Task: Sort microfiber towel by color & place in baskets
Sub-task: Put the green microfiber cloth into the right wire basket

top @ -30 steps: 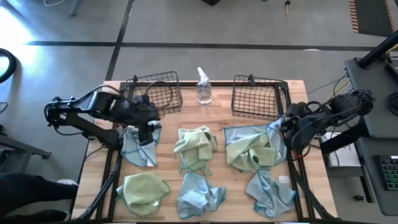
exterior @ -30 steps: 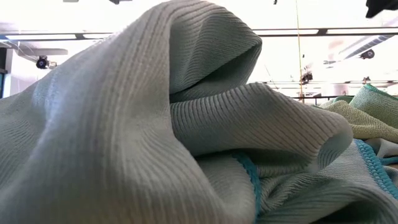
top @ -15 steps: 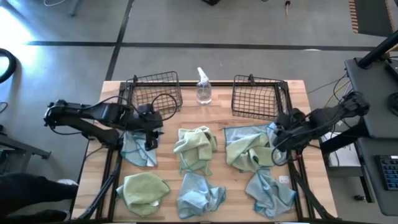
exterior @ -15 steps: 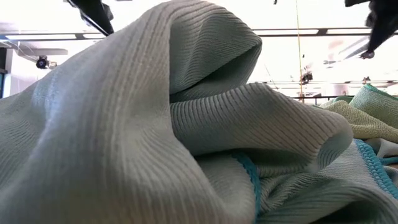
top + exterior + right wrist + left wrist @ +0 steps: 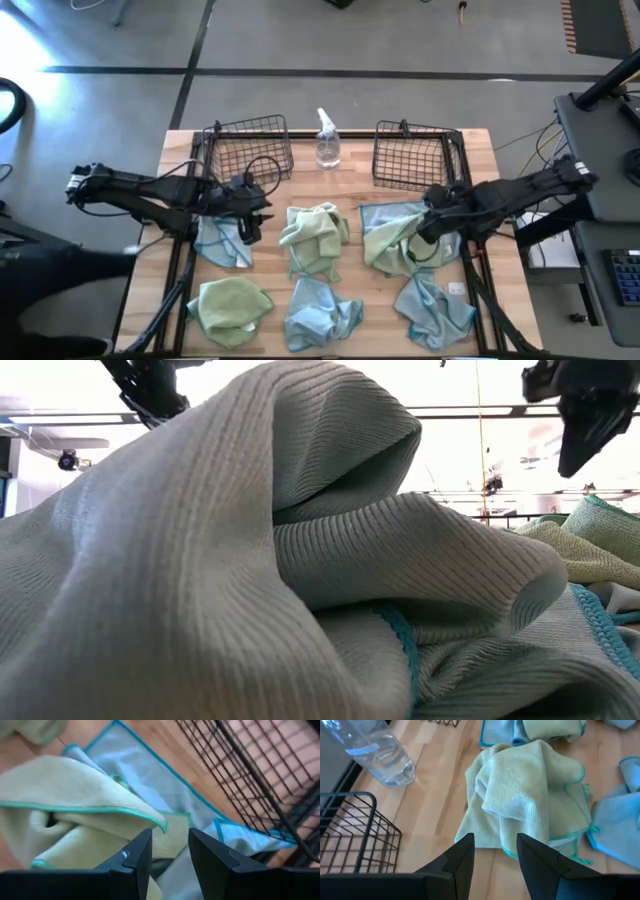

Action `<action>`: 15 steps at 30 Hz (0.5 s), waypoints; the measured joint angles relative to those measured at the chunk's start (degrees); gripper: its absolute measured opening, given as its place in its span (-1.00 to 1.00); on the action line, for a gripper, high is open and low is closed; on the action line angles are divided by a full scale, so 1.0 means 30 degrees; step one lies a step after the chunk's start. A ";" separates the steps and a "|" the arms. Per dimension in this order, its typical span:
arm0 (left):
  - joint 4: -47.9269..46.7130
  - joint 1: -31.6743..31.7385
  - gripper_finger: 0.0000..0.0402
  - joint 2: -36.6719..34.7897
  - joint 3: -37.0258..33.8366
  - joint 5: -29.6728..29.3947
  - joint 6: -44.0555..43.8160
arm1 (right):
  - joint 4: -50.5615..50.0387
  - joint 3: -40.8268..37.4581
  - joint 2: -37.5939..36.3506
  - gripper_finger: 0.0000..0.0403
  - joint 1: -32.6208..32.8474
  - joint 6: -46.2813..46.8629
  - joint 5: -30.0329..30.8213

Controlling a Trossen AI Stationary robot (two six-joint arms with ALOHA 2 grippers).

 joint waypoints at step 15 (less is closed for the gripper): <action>0.0189 0.0369 -0.34 -0.0707 0.0000 -0.0426 0.0693 | 0.0085 0.2143 0.6203 -0.39 -0.3522 -0.5525 -0.2596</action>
